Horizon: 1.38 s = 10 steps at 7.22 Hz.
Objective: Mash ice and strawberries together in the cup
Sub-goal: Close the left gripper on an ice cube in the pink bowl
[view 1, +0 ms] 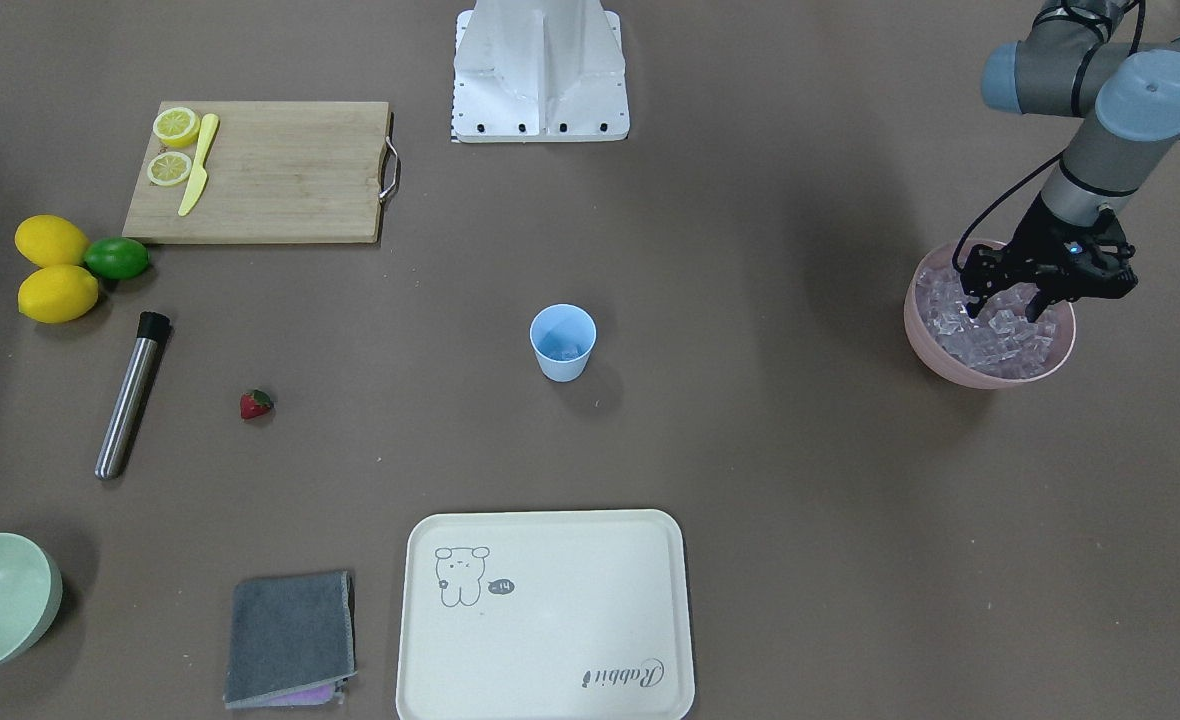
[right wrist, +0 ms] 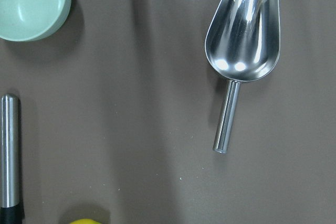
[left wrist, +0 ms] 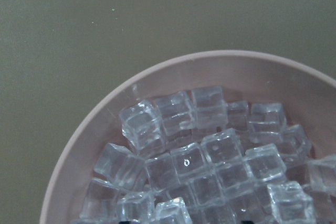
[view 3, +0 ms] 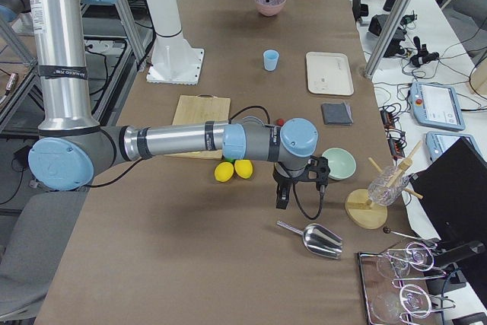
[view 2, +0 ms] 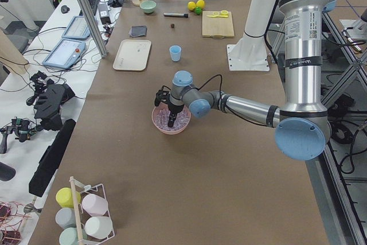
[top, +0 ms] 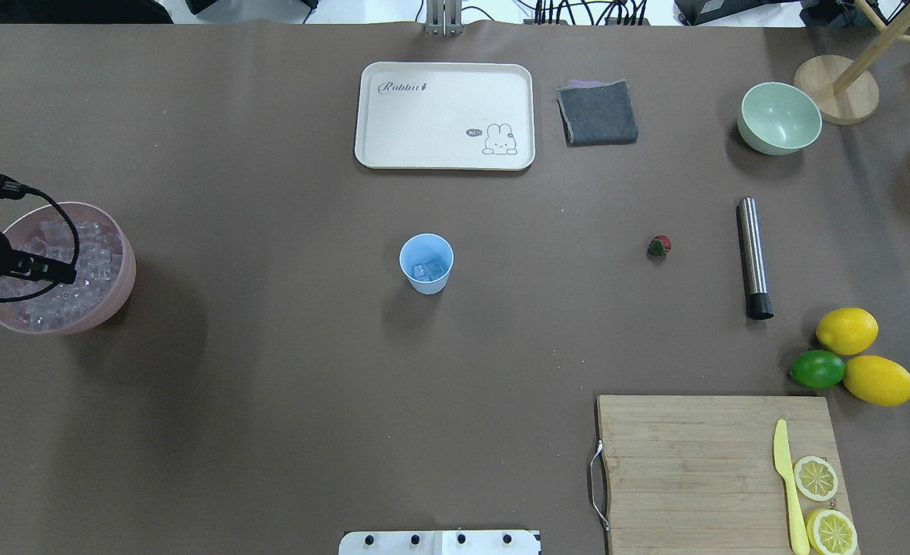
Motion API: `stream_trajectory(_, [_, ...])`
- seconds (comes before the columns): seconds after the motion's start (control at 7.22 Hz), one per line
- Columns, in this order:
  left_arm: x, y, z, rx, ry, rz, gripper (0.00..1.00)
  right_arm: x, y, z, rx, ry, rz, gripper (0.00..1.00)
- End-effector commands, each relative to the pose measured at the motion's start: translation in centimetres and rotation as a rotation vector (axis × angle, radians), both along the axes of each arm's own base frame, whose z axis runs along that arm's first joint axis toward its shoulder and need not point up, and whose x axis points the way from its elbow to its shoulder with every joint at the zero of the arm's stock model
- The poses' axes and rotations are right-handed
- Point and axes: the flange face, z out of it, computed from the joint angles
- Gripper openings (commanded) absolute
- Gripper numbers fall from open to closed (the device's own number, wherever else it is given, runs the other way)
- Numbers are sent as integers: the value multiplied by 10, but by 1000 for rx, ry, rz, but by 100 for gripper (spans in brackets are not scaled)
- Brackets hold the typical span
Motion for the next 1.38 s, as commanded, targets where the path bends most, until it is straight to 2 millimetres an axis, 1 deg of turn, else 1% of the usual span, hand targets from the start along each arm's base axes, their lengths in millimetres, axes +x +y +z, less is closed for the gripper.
stream_trajectory(0.0, [1, -1, 3, -3, -3, 1, 74, 0, -1, -1, 2, 0, 0, 100])
stream_trajectory(0.28, [2, -3, 4, -6, -5, 0, 73, 0, 0, 0, 0, 3, 0, 100])
stream_trajectory(0.42, [1, -4, 5, 2, -15, -10, 70, 0, 0, 0, 0, 3, 0, 100])
stream_trajectory(0.55, [1, -5, 6, 5, -19, -14, 65, 0, 1, 1, 0, 3, -1, 100])
stream_trajectory(0.69, [1, -5, 6, 6, -20, -15, 55, 0, 1, 1, 0, 3, -1, 100])
stream_trajectory(0.97, [0, -4, 3, 10, -17, -15, 44, -1, 2, 2, -3, 3, -3, 100])
stream_trajectory(1.11, [0, -4, 1, 12, -15, -15, 36, 0, 2, 0, 0, 3, 0, 100])
stream_trajectory(1.25, [-2, -2, 0, 14, -14, -14, 29, 0, 5, 3, -4, 3, 0, 100])
